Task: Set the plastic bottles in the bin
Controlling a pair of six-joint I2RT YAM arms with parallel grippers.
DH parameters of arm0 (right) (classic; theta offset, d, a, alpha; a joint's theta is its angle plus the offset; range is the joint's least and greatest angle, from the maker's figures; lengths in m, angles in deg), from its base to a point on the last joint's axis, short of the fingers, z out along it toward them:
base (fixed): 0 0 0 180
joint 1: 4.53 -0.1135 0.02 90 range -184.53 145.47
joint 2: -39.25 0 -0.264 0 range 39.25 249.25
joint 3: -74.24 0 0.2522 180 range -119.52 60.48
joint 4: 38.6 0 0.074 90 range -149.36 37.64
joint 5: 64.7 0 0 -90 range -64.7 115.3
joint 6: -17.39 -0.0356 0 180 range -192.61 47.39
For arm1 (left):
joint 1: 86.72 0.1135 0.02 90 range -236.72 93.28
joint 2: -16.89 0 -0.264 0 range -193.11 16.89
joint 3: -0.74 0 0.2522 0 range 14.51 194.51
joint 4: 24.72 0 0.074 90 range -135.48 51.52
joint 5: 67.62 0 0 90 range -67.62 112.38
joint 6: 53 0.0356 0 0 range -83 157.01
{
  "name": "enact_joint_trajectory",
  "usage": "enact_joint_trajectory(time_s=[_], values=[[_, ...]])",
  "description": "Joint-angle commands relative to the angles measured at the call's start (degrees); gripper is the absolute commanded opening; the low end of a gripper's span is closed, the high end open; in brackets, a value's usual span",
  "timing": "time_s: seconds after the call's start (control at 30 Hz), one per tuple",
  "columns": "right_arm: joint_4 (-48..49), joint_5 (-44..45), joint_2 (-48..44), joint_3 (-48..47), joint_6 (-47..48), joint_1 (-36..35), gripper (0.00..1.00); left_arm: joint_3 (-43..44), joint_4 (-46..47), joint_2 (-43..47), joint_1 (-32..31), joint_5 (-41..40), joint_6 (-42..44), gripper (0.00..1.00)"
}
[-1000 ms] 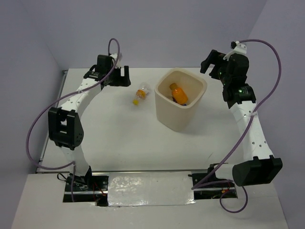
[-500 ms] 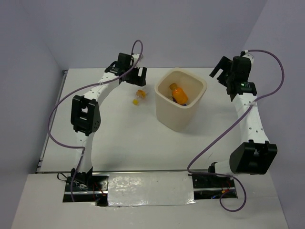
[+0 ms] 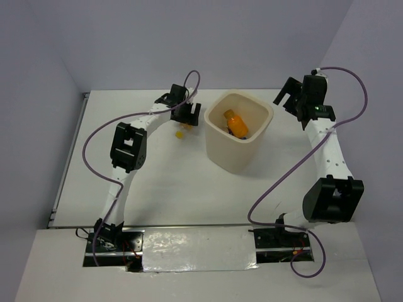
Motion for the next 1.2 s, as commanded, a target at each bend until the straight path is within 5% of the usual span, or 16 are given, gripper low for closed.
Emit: enact_joint_trajectory(time_s=[0.0, 0.2, 0.37, 0.8, 1.07, 1.17], values=[[-0.1, -2.1, 0.1, -3.1, 1.6, 0.4, 1.00, 2.6, -0.3, -0.4, 0.2, -0.8, -2.5, 0.94], [1.1, -2.3, -1.8, -1.4, 3.0, 0.5, 1.00, -4.2, 7.1, 7.3, 0.2, 0.7, -2.4, 0.62], [2.1, -0.8, -4.0, 1.3, 3.1, 0.7, 1.00, 0.2, 4.8, 11.0, 0.3, 0.3, -1.5, 0.37], [4.2, -3.0, -9.2, 8.7, 2.5, 1.1, 1.00, 0.6, 15.3, 32.2, -2.4, 11.5, -5.0, 0.48], [5.5, -3.1, -12.7, 12.3, 3.8, 1.2, 1.00, 3.3, 15.7, 30.9, -14.1, 11.1, -1.4, 0.56], [5.3, -2.5, -13.9, 12.8, 4.4, 1.2, 1.00, 6.2, 14.7, 27.9, -15.8, 10.7, -1.2, 0.71]])
